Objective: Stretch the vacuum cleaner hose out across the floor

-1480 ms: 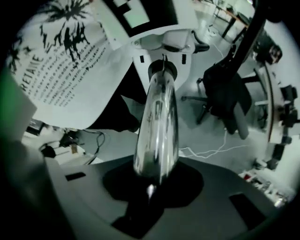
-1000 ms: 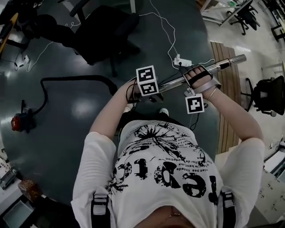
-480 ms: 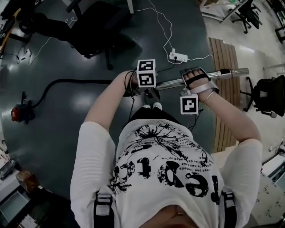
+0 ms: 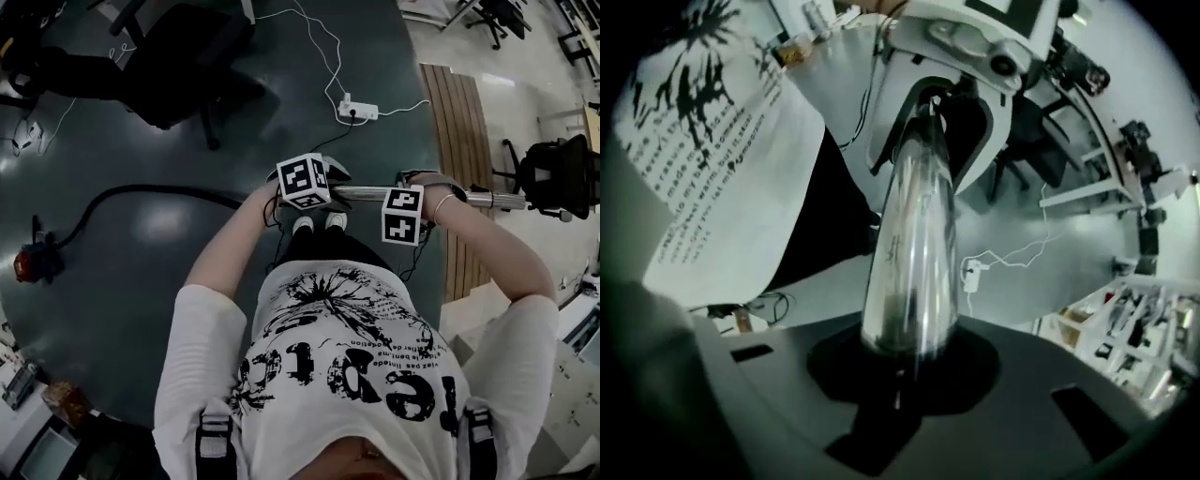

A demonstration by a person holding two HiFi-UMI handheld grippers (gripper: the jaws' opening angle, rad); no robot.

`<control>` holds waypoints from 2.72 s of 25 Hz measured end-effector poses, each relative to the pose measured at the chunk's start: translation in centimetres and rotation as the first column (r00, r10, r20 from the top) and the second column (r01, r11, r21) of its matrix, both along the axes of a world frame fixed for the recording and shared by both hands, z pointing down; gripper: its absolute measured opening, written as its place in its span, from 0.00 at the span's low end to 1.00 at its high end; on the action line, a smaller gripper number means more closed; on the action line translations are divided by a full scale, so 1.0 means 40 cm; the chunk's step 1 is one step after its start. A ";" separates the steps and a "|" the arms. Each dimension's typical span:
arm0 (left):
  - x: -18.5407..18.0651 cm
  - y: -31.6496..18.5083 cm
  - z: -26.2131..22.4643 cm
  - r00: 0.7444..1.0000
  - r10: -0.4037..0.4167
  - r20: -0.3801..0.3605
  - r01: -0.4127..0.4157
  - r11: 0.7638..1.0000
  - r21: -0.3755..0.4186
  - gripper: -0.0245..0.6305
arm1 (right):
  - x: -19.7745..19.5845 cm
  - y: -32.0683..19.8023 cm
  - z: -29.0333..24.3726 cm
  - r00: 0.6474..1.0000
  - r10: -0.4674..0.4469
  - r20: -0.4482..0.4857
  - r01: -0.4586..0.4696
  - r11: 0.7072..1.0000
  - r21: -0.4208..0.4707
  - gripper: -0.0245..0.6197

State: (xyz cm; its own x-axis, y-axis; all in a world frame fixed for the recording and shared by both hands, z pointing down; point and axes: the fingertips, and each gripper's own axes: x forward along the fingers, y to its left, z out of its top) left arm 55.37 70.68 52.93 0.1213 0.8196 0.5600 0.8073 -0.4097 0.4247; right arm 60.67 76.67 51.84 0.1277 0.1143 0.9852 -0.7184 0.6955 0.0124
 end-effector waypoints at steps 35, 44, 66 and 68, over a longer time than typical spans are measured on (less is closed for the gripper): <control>0.669 0.298 0.282 0.997 0.045 -0.063 0.006 0.766 0.643 0.12 | 0.710 0.308 0.139 0.979 -0.097 -0.182 0.151 0.938 0.311 0.19; 0.737 0.329 0.333 0.980 0.163 0.117 -0.200 0.835 0.512 0.10 | 0.852 0.301 0.165 0.893 -0.095 -0.440 0.266 0.899 0.347 0.20; 0.943 0.454 0.456 0.692 -0.496 -0.525 0.705 0.620 0.344 0.42 | 0.928 0.524 0.636 0.979 0.039 0.201 -0.080 0.977 0.199 0.20; 0.953 0.434 0.504 0.560 -0.710 -0.426 0.826 0.518 0.223 0.42 | 0.926 0.535 0.688 0.968 0.084 0.236 -0.130 0.973 0.190 0.20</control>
State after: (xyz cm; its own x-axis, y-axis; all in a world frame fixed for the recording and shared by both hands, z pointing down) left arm 93.48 88.03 73.11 0.7797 0.0713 0.6220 0.1404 -0.9881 -0.0628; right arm 97.69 98.06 79.37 -0.1017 -0.0898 0.9907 -0.7889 0.6140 -0.0253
